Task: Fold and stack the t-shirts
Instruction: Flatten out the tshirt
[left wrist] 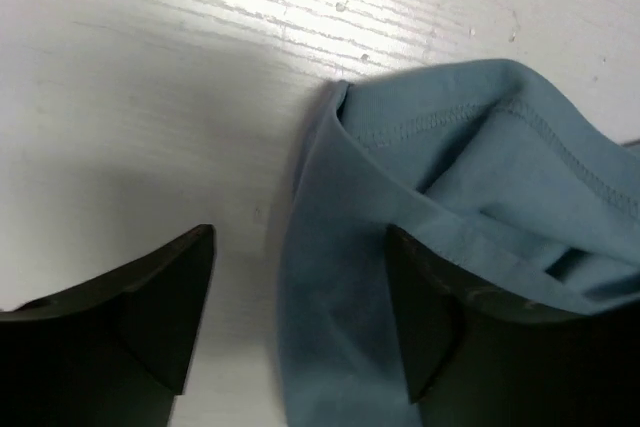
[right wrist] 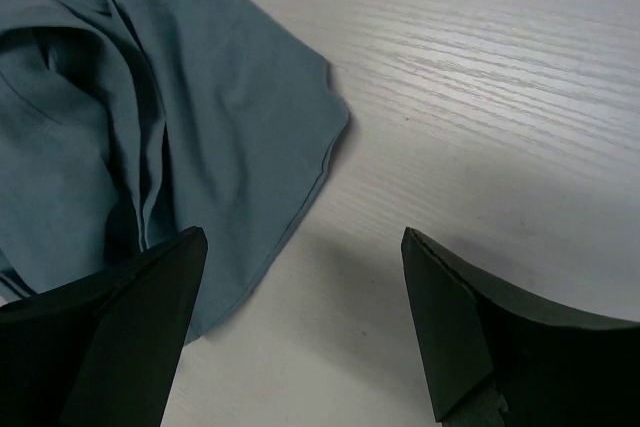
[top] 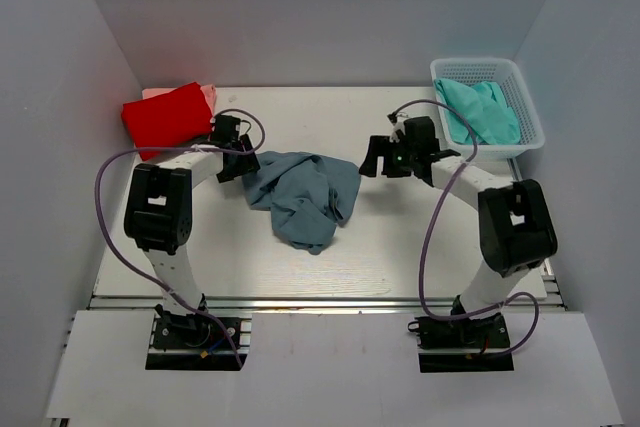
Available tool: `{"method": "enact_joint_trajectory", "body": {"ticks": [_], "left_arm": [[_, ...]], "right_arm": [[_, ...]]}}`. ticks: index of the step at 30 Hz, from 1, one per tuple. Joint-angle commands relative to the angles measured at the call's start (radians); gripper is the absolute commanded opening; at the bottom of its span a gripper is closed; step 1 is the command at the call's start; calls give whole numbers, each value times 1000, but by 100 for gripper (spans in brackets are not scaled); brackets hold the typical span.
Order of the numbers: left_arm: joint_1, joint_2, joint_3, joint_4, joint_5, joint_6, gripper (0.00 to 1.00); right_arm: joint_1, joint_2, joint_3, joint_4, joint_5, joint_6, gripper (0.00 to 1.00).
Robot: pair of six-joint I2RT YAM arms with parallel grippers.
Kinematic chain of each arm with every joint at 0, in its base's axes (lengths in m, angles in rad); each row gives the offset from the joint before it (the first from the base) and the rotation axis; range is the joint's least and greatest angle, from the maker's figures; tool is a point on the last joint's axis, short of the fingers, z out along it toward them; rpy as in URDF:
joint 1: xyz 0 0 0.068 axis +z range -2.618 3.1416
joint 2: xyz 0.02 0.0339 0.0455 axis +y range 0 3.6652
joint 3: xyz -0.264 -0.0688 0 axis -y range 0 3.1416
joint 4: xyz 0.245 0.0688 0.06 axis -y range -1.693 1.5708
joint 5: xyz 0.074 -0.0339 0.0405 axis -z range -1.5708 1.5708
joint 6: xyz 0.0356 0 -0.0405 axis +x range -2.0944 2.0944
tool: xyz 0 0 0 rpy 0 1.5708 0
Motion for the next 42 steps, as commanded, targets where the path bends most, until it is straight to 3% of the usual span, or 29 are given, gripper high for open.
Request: {"method": "enact_joint_trajectory", "body": {"ticks": [1, 8, 9, 12, 13, 21, 22, 24, 25, 28, 34, 42], "left_arm": [[15, 1, 48, 15, 75, -8, 76], [15, 46, 36, 64, 152, 22, 49], [15, 61, 46, 64, 167, 32, 37], [15, 72, 57, 55, 177, 43, 16], [15, 72, 57, 55, 186, 43, 0], [15, -28, -7, 137, 206, 86, 0], [15, -40, -7, 147, 219, 86, 0], [15, -68, -16, 147, 220, 97, 0], [15, -68, -4, 147, 220, 107, 0], [15, -104, 10, 147, 229, 117, 0], [-3, -224, 59, 156, 177, 149, 0], [-3, -511, 59, 245, 114, 183, 0]], "right_arm": [[26, 60, 83, -29, 2, 1, 84], [70, 195, 172, -9, 51, 10, 90], [72, 209, 183, -10, 40, 8, 90], [88, 264, 224, -19, 60, 2, 90], [90, 275, 233, -19, 65, 4, 90], [131, 344, 244, 12, 80, 0, 74], [133, 346, 240, 16, 83, 2, 53], [139, 340, 238, 66, 85, 8, 26], [139, 337, 249, 70, 85, 8, 0], [135, 315, 261, 87, 144, 17, 0], [132, 78, 197, 214, 339, -12, 0], [130, -206, 203, 268, 629, -105, 0]]}}
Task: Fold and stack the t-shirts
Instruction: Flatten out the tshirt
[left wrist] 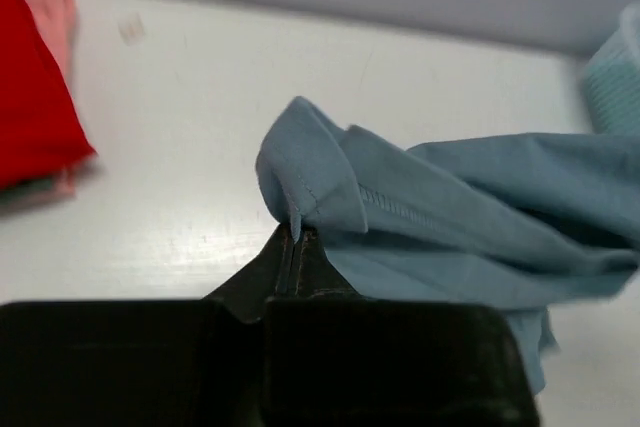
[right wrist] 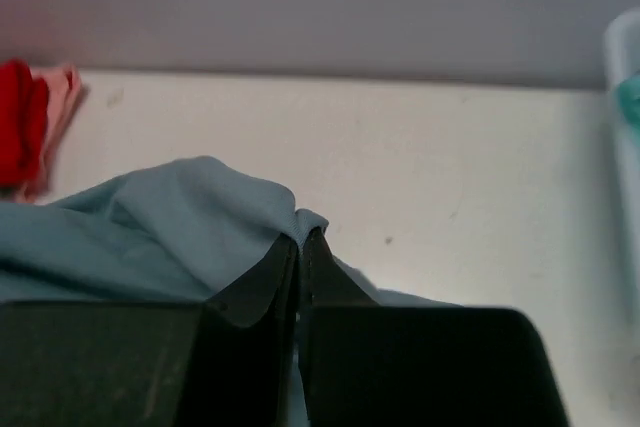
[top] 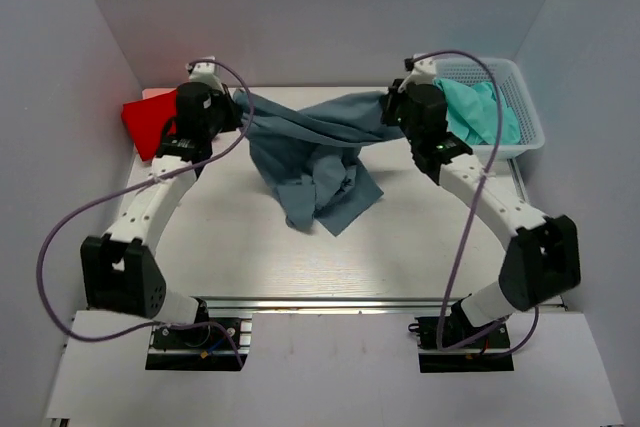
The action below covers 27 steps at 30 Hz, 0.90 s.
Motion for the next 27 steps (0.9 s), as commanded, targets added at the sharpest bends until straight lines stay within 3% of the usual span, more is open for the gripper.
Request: {"method": "enact_joint_trajectory", "body": {"ticks": [1, 8, 17, 27], "left_arm": [[1, -180, 38, 72, -65, 33, 0], [1, -424, 56, 124, -158, 82, 0], [1, -619, 152, 124, -121, 114, 0], [10, -687, 362, 2, -59, 105, 0]], "right_arm": [[-6, -108, 30, 98, 183, -77, 0], [-5, -300, 131, 133, 212, -207, 0], [-2, -483, 310, 53, -58, -306, 0], [10, -641, 450, -33, -242, -355, 0]]}}
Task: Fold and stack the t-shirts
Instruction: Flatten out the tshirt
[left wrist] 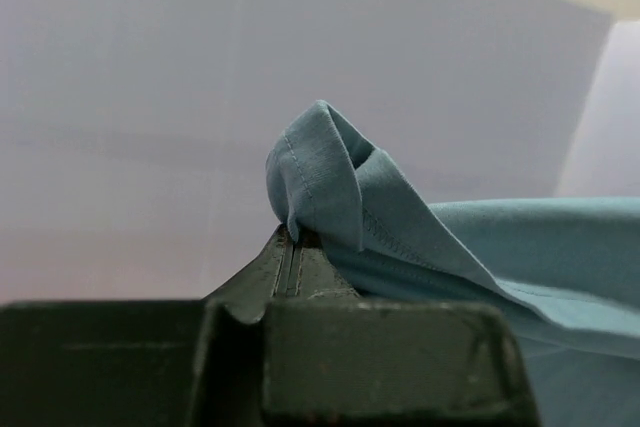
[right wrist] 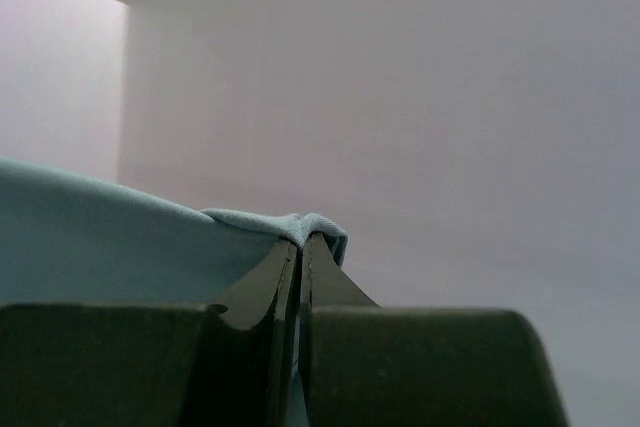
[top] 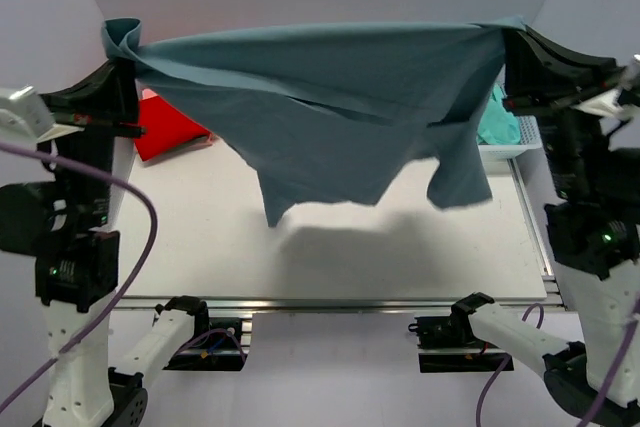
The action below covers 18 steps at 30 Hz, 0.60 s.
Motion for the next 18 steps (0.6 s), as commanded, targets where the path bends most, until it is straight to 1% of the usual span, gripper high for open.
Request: {"method": "enact_joint_trajectory", "body": {"ticks": [1, 5, 8, 9, 11, 13, 14, 16, 17, 18], "left_arm": [[10, -26, 94, -60, 3, 9, 0], [19, -26, 129, -87, 3, -9, 0], [19, -1, 129, -98, -8, -30, 0], [19, 29, 119, -107, -23, -30, 0], [19, 72, 108, -107, -35, -41, 0], [19, 163, 87, -120, -66, -52, 0], [19, 196, 76, -120, -78, -64, 0], [19, 264, 16, -134, -169, -95, 0], [19, 339, -10, -144, -205, -110, 0], [19, 383, -56, -153, -277, -128, 0]], "right_arm": [[-8, -39, 77, -11, -93, -43, 0], [-11, -46, 98, -18, -90, -46, 0], [-6, -31, 89, 12, -29, -65, 0], [-8, -2, 80, 27, -27, -66, 0], [-8, 26, 63, 53, 48, -81, 0], [-8, 107, 54, 64, 85, -88, 0], [-8, 163, 52, 69, 134, -88, 0], [-9, 259, 42, 86, 157, -88, 0], [-11, 329, 19, 107, 171, -86, 0], [-17, 412, 13, 133, 233, -74, 0]]}}
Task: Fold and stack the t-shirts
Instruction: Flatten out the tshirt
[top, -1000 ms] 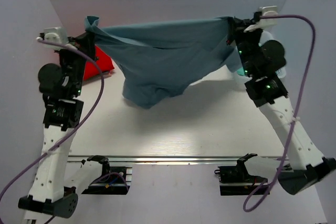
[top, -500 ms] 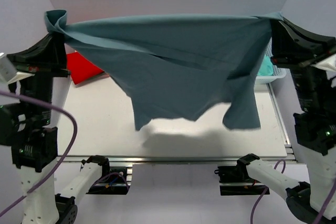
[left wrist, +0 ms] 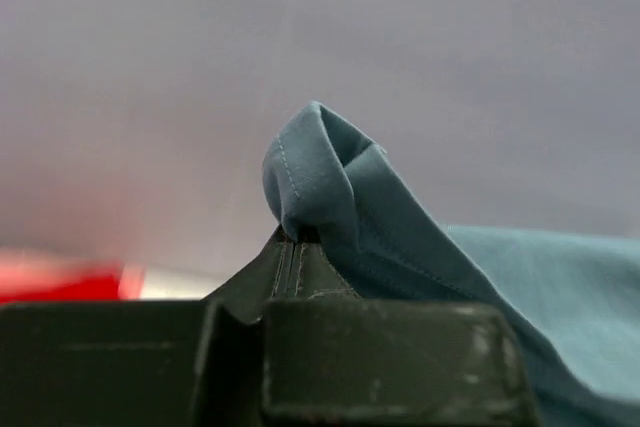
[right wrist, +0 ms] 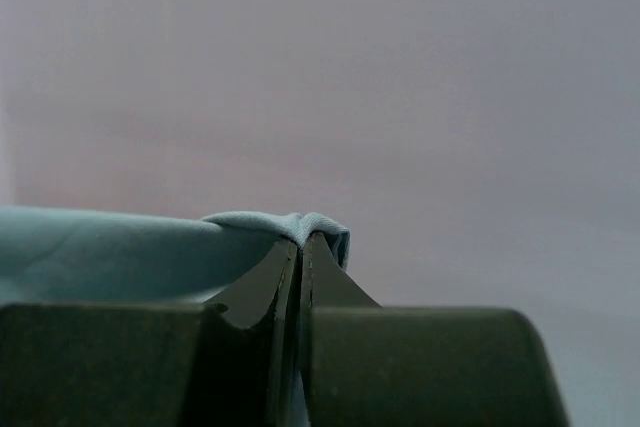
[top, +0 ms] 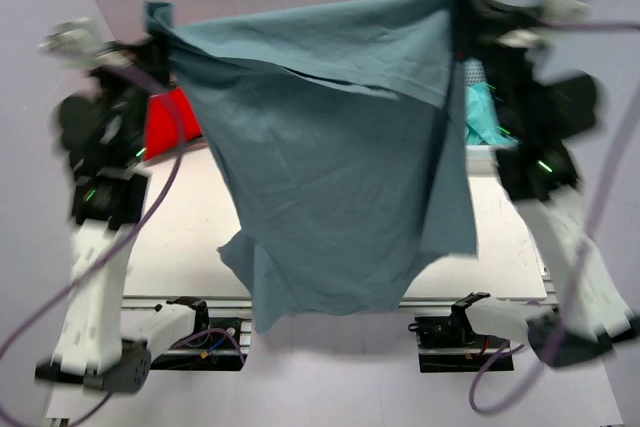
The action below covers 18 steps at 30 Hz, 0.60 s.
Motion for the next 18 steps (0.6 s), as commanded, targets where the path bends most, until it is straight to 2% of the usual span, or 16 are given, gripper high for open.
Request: {"method": "enact_joint_trajectory", "body": {"ticks": [1, 2, 3, 5, 6, 7, 8, 9, 10, 11, 12, 14, 18], "left_arm": [[10, 224, -120, -119, -230, -93, 0], [10, 277, -135, -161, -263, -116, 0], [10, 395, -146, -185, -302, -141, 0], [21, 515, -157, -253, -313, -204, 0], [30, 573, -140, -272, -292, -213, 1], [30, 673, -125, -300, -282, -237, 10], [39, 716, -108, -336, -266, -238, 40], [40, 750, -58, -356, -253, -238, 54], [40, 778, -28, -376, -242, -238, 62], [40, 811, -2, -395, -242, -227, 76], [40, 812, 15, -395, -233, -206, 99], [26, 795, -3, -340, -224, -173, 100], [17, 761, -91, -181, -66, -97, 100]], "right_arm": [[-17, 230, -52, 61, 173, -7, 0], [-20, 332, -34, 57, 171, -1, 0], [-35, 438, -23, 32, 161, 57, 0], [-58, 599, 41, -10, 72, 91, 1], [-63, 700, 90, -24, 15, 117, 7], [-63, 750, 124, -44, -35, 122, 28], [-63, 838, 164, -105, -54, 131, 43], [-65, 905, 263, -162, -75, 129, 58], [-66, 934, 294, -181, -126, 122, 84], [-65, 963, 316, -251, -126, 122, 89], [-63, 970, 331, -261, -125, 119, 90], [-58, 927, 273, -264, -125, 132, 90], [-57, 816, 88, -247, -152, 224, 90]]}}
